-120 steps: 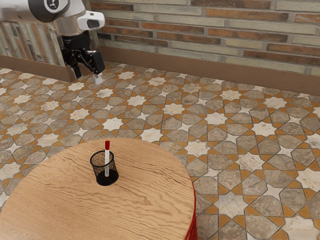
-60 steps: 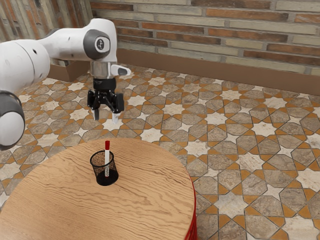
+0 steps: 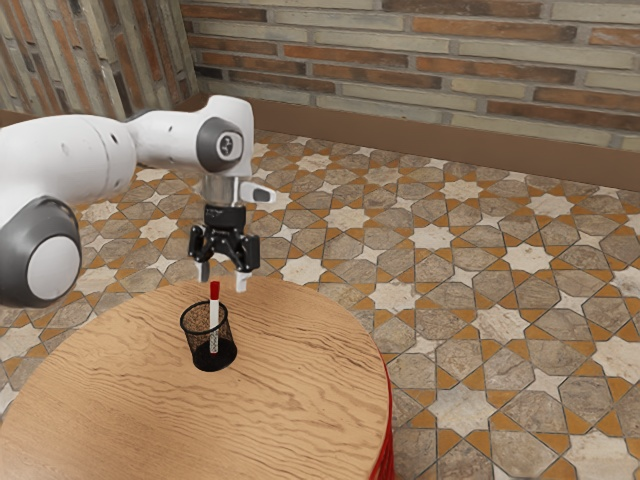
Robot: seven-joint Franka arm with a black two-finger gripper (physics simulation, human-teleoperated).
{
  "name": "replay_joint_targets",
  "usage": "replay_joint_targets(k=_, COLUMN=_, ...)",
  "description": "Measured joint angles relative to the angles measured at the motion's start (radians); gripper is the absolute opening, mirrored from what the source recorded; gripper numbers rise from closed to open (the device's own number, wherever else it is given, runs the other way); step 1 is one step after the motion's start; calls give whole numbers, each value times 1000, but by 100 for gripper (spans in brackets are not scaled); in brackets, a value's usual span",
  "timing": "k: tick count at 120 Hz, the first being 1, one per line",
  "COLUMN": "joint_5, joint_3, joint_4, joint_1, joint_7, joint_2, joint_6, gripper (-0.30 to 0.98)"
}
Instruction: Take the marker out of the pen holder and place it to the left of the pen holder.
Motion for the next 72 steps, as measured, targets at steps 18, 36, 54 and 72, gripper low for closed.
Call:
replay_joint_targets(k=18, joint_5=2, joint_3=-1, joint_4=-89, joint_1=-2, joint_7=-5, joint_2=-60, joint_6=48, gripper=69)
replay_joint_targets(k=36, joint_5=2, joint_3=-2, joint_4=-132, joint_1=-2, joint_7=-12, joint_2=-97, joint_6=75, gripper=66)
replay_joint_targets(k=54, joint_5=2, joint_3=-2, joint_4=-154, joint_1=-3, joint_7=-33, joint_2=-100, joint_6=84, gripper=28)
replay_joint_targets(k=72, joint_5=2, joint_3=-3, joint_4=-157, joint_1=-4, joint_7=-55, joint_2=-103, joint_6=85, gripper=6)
